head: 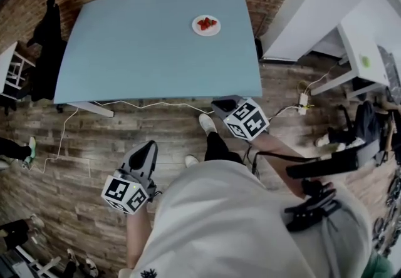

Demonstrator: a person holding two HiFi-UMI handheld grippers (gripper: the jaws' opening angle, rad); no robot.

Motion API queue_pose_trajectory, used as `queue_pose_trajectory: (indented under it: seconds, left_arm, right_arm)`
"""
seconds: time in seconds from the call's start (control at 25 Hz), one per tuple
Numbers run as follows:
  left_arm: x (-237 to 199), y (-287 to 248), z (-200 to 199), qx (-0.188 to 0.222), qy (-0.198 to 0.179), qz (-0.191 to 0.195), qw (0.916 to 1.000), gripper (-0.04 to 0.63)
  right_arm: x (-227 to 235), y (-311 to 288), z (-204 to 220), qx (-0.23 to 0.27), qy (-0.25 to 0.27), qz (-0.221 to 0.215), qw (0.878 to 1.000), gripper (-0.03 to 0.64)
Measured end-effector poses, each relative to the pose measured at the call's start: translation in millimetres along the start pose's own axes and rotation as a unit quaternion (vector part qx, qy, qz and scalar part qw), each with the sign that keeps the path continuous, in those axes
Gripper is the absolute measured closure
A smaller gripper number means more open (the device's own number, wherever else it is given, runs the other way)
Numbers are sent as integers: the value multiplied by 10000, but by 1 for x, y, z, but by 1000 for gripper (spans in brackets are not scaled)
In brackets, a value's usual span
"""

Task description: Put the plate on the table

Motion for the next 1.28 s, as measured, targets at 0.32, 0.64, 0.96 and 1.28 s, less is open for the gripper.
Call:
queue_pose_trajectory:
  seconds: [0.32,0.64,0.96,1.28]
  left_arm:
    - [-3,5,7,-84,-38,149,9998,594]
    - [-5,10,4,-107,-180,-6,9998,594]
    - [-8,11,8,-105,-192,2,9998,594]
    - [-10,11,6,-143,-193,-26,9997,594]
  right_arm:
    - [-33,9,-10,269,247,-144,9992,607]
    - [-50,12,-23,324,529,-262,9977,607]
    - [-58,10,-31,397,650,-342,9965,607]
    - [-58,14,-35,435,731,-380,9957,607]
Point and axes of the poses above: the fingertips, and each gripper's own axes: y backward along the fingers, x to its right, z out of its underside, the point moved 10 cm from there along y, backward along the fingers, and after that the axes turned 3 degrees about -x, right-handed, at the moved point
